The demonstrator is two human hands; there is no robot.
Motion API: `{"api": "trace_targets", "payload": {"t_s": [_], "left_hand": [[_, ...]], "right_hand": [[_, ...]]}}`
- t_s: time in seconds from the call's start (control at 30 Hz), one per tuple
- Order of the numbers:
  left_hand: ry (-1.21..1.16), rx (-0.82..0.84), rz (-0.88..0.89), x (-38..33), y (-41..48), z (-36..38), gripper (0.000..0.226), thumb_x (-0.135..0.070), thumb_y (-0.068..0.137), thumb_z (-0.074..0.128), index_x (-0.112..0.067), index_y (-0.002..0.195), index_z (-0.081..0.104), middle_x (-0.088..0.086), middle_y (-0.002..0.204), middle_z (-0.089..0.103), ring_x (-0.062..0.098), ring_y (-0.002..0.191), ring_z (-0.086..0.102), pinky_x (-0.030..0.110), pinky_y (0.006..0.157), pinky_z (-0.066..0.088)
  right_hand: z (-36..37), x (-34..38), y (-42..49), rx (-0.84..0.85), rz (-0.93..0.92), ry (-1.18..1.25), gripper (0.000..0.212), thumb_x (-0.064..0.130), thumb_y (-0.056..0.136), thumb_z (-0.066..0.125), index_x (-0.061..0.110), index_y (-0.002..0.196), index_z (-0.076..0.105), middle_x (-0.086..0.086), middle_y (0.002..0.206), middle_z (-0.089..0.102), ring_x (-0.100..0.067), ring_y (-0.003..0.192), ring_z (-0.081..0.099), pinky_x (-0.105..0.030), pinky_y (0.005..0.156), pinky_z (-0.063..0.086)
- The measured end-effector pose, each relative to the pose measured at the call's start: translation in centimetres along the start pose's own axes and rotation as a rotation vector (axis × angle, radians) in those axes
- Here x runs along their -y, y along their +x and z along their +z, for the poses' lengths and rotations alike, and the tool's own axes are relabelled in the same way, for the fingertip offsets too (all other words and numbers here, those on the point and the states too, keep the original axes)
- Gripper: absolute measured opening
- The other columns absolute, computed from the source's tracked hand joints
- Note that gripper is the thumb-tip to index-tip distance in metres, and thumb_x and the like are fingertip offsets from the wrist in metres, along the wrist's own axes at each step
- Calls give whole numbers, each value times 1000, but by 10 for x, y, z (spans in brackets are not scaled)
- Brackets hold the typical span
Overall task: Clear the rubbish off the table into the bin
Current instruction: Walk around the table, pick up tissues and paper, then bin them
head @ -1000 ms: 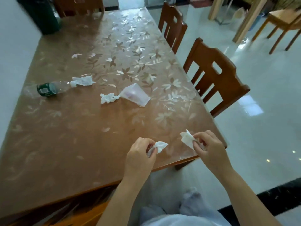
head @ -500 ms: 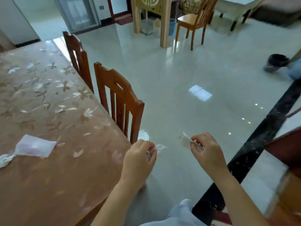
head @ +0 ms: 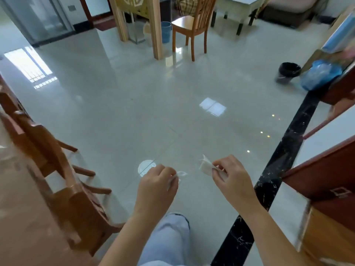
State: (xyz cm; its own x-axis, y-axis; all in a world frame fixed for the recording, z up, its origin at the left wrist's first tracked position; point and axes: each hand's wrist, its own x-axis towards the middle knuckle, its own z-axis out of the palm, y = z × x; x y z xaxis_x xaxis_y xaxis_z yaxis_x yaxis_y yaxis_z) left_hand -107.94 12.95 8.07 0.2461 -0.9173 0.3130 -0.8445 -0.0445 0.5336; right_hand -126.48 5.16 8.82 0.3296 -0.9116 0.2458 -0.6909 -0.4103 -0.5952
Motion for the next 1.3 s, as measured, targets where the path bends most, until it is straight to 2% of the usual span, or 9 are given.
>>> {"api": "trace_targets", "payload": {"t_s": [0.13, 0.3, 0.43, 0.5, 0.67, 0.9, 1.0, 1.2, 1.3], "left_hand": [[-45, 5, -54, 27, 75, 35, 21, -25, 77, 47, -11, 67, 59, 3, 63, 57, 23, 54, 51, 25, 52, 35], [-96, 6, -44, 65, 199, 48, 23, -26, 77, 45, -11, 68, 60, 3, 62, 56, 24, 56, 53, 31, 52, 43], [-76, -62, -89, 108, 293, 33, 22, -26, 78, 46, -12, 71, 60, 2, 64, 55, 21, 56, 52, 25, 53, 36], [-40, -83, -126, 133, 329, 25, 20, -26, 78, 48, -12, 72, 61, 2, 65, 56, 22, 56, 53, 25, 51, 39], [13, -118, -241, 189, 392, 9, 6, -17, 73, 61, -12, 74, 63, 1, 66, 58, 20, 57, 54, 21, 52, 39], [97, -248, -360, 285, 494, -2, 24, -32, 79, 45, -15, 77, 62, -1, 70, 57, 18, 59, 53, 22, 53, 40], [133, -322, -431, 327, 556, -19, 25, -32, 79, 45, -14, 77, 62, 0, 71, 57, 20, 59, 53, 24, 53, 42], [200, -432, -534, 392, 654, -66, 7, -20, 79, 64, -13, 80, 62, 0, 73, 58, 18, 60, 53, 26, 52, 43], [225, -483, -597, 432, 675, -90, 9, -11, 77, 70, -12, 81, 62, 2, 74, 57, 19, 62, 53, 27, 54, 43]], "right_hand": [[25, -21, 67, 56, 42, -9, 13, 2, 73, 68, 10, 80, 61, 0, 76, 53, -16, 69, 50, -19, 60, 38], [49, -23, 199, 59, 57, -36, 13, 0, 71, 68, 9, 77, 62, 0, 74, 51, -17, 67, 49, -23, 61, 38], [76, 2, 312, 53, -20, -11, 11, 1, 72, 67, 9, 78, 62, -1, 73, 52, -18, 67, 50, -22, 59, 38], [96, 15, 356, 56, -52, 18, 11, 1, 73, 66, 10, 79, 62, 1, 73, 51, -16, 68, 49, -22, 60, 38], [154, 36, 441, 122, -74, 110, 14, -1, 72, 67, 11, 77, 62, 0, 72, 53, -11, 64, 50, -8, 61, 36], [245, 73, 601, 232, -246, 182, 14, -1, 73, 67, 10, 79, 62, -3, 73, 56, -15, 64, 51, -16, 58, 37], [280, 102, 681, 293, -334, 203, 15, -2, 72, 67, 11, 78, 62, -1, 73, 55, -12, 64, 51, -10, 58, 35], [341, 184, 817, 387, -519, 252, 12, 1, 74, 66, 11, 80, 63, -2, 75, 55, -17, 67, 52, -17, 57, 37], [382, 230, 858, 457, -602, 294, 12, 1, 75, 65, 11, 80, 62, -2, 76, 55, -16, 68, 52, -22, 58, 40]]}}
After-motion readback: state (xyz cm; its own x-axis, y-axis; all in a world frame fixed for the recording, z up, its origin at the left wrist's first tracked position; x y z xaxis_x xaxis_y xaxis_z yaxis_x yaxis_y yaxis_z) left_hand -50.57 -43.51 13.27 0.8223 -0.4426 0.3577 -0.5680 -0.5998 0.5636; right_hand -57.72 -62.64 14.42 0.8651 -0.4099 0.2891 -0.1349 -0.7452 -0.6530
